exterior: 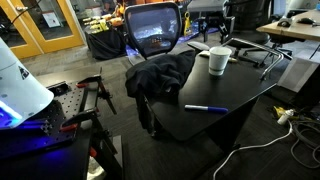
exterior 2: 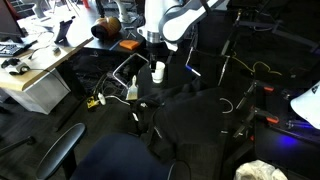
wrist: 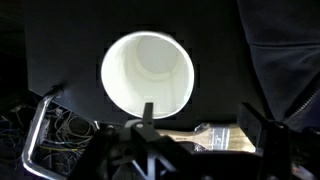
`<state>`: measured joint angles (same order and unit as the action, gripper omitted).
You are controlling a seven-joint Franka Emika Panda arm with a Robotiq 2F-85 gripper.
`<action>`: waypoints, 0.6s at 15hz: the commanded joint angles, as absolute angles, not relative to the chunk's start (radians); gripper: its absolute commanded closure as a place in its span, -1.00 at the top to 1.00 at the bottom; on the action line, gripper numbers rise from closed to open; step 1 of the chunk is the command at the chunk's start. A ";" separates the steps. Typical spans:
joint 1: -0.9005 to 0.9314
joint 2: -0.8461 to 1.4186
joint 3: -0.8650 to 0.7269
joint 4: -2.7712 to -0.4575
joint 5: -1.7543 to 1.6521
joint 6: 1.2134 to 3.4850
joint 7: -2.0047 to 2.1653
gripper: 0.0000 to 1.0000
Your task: Move the cup slightly to the left
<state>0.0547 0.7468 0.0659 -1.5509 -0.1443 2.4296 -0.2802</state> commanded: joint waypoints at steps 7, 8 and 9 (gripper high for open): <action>0.064 0.476 0.033 -1.828 -0.146 2.487 -0.122 1.00; 0.063 0.458 0.032 -1.848 -0.145 2.493 -0.112 1.00; 0.063 0.441 0.028 -1.867 -0.147 2.498 -0.102 1.00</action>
